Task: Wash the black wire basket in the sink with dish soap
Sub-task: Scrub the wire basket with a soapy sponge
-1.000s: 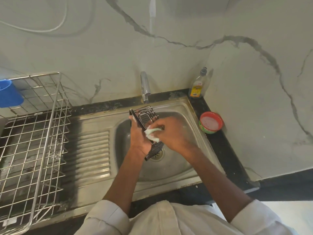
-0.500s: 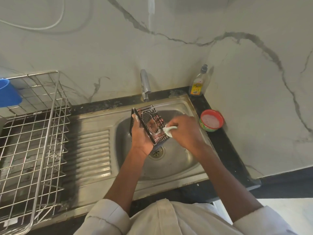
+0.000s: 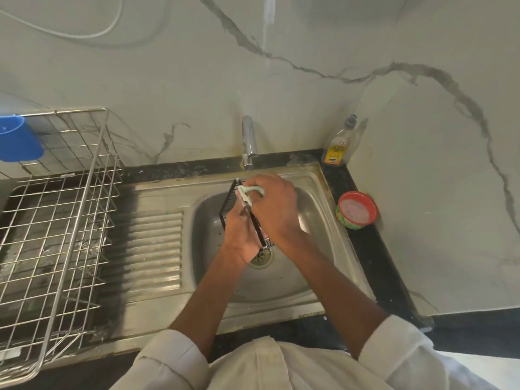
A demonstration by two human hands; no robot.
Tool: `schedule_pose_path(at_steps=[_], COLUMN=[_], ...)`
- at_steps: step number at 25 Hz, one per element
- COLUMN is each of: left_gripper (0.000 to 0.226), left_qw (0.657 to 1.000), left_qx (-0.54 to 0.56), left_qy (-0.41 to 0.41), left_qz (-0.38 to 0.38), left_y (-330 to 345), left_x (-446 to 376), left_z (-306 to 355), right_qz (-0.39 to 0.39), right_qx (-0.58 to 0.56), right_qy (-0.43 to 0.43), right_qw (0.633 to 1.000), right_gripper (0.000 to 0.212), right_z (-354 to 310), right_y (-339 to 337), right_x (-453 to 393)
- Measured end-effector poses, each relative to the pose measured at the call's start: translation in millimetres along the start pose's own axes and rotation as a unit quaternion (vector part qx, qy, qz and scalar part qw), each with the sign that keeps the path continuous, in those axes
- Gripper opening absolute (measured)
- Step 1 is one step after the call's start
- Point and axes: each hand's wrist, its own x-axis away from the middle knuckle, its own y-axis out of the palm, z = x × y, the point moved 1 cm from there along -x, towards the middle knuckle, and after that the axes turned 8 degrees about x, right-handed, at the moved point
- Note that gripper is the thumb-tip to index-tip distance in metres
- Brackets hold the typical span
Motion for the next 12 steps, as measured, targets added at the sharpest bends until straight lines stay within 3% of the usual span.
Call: schedule_pose_path(at_steps=[4,8,10,12], left_gripper=[0.073,0.071,0.064,0.06], left_qw=[0.999,0.998,0.997,0.994], left_qx=[0.039,0.036,0.054,0.09], left_qy=[0.026,0.023,0.014,0.012], left_qz=[0.004,0.043,0.047,0.06], left_y=[-7,-6,-3,-5], left_x=[-9,-16,-17,-18], left_z=[16,15,14,12], right_qz=[-0.169,-0.04,-0.065,-0.111], right_qx=[-0.005,0.057,-0.035,-0.048], right_qy=[-0.033,0.058,0.032,0.007], right_qw=[0.985,0.996,0.997,0.993], right_gripper=[0.032,0.025,0.024,0.026], right_z=[19,36,27,25], right_y=[-18,-33,-27,-19], right_x=[14,12,19,29])
